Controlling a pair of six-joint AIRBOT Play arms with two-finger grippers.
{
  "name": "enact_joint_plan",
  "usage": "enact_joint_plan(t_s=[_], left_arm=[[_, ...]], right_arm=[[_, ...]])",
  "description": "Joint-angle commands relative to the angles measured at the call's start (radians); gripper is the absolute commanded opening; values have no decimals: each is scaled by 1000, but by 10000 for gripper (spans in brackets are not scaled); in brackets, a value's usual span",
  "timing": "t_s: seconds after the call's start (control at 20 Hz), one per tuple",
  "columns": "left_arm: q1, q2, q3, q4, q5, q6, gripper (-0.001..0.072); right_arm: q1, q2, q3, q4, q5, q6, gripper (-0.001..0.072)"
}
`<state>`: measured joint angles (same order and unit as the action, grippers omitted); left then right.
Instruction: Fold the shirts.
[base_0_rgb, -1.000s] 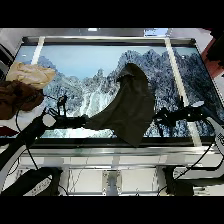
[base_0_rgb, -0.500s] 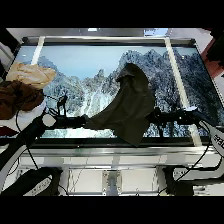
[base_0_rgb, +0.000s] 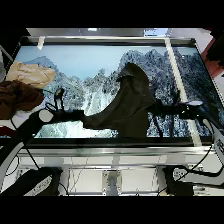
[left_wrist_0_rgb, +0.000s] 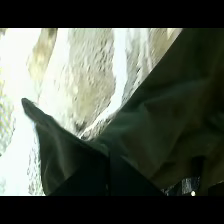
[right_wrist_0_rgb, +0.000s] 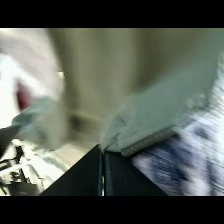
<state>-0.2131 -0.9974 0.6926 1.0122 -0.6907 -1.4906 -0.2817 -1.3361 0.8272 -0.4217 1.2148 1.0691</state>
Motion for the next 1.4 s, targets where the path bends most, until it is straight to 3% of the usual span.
enact_joint_plan(t_s=[0.0, 0.25, 0.45, 0.6, 0.75, 1.0, 1.2, 1.35], left_arm=[[42, 37, 241, 109, -132, 20, 10], [46, 196, 696, 368, -372, 17, 11], [45, 330, 942, 383, -416, 18, 10], [45, 349, 1062, 385, -462, 55, 9], [45, 301, 1069, 434, -456, 82, 8], [45, -51, 1067, 478, -567, 107, 9], [45, -416, 1067, 549, -481, 96, 9], [45, -642, 1068, 601, -268, -5, 9]], right_arm=[[-79, 205, 149, 34, 190, 14, 28], [-270, 596, 422, 32, 230, 113, 28], [-406, 786, 676, 31, 208, 148, 27], [-425, 788, 848, 21, 146, 166, 26], [-425, 716, 893, 29, 79, 166, 26], [-401, 424, 893, 23, 228, 168, 27], [-173, 123, 893, -330, 196, 165, 27], [0, -129, 893, -557, 30, 207, 27]])
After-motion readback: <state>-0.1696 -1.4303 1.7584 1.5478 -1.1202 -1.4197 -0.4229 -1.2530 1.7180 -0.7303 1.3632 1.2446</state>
